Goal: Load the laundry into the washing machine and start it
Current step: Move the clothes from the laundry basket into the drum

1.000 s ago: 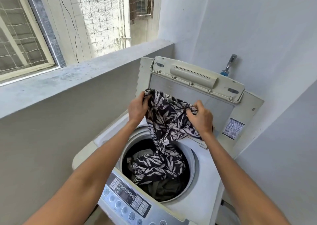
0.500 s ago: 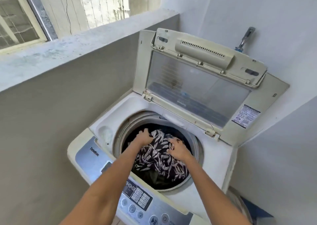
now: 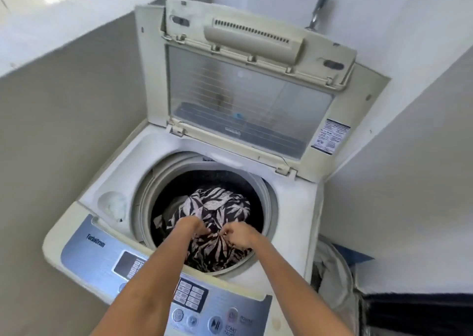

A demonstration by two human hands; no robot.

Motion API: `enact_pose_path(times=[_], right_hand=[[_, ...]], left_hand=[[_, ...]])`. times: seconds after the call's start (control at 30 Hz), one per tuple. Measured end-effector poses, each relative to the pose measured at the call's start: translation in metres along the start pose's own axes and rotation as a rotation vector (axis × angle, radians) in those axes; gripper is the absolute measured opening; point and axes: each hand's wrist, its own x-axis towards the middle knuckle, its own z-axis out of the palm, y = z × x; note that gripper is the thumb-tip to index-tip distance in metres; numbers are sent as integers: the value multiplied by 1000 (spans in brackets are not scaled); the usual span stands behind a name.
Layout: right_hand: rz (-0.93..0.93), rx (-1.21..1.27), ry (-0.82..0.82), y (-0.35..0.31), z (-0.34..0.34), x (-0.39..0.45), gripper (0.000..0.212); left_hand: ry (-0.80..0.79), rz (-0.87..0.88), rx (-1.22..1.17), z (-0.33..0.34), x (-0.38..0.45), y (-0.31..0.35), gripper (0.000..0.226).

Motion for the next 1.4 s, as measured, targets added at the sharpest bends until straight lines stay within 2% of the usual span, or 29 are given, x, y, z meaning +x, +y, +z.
enact_pose_path(times=[0.03, 0.13, 0.27, 0.4, 0.5, 0.67, 0.83, 0.93, 1.2, 1.3, 1.4], right_hand=[[-4, 27, 111, 3, -6, -7, 39], [-54, 137, 398, 9, -28, -29, 30], [-32, 239, 722, 27, -54, -71, 29], [35, 357, 959, 63, -68, -114, 28], [135, 477, 1055, 100, -71, -144, 27], [255, 637, 1025, 179, -49, -183, 25], [366, 771, 975, 255, -5, -190, 23], [415, 819, 892, 296, 24, -167, 26], [505, 905, 762, 422, 129, -21, 28], [562, 893, 678, 469, 173, 44, 39], [624, 767, 610, 500, 209, 105, 53]], left_hand=[[87, -23, -8, -5, -2, 0, 85], [472, 9, -95, -33, -57, 26, 48], [744, 266, -222, -57, -125, 92, 35], [775, 540, -317, -54, -164, 169, 27], [738, 669, -260, -35, -185, 227, 24], [670, 742, -26, 20, -179, 307, 29], [529, 754, 35, 95, -135, 362, 28], [473, 682, -33, 139, -89, 379, 27], [403, 340, -392, 241, 97, 389, 23], [386, 229, -463, 272, 161, 381, 22], [369, 166, -484, 296, 213, 367, 28]])
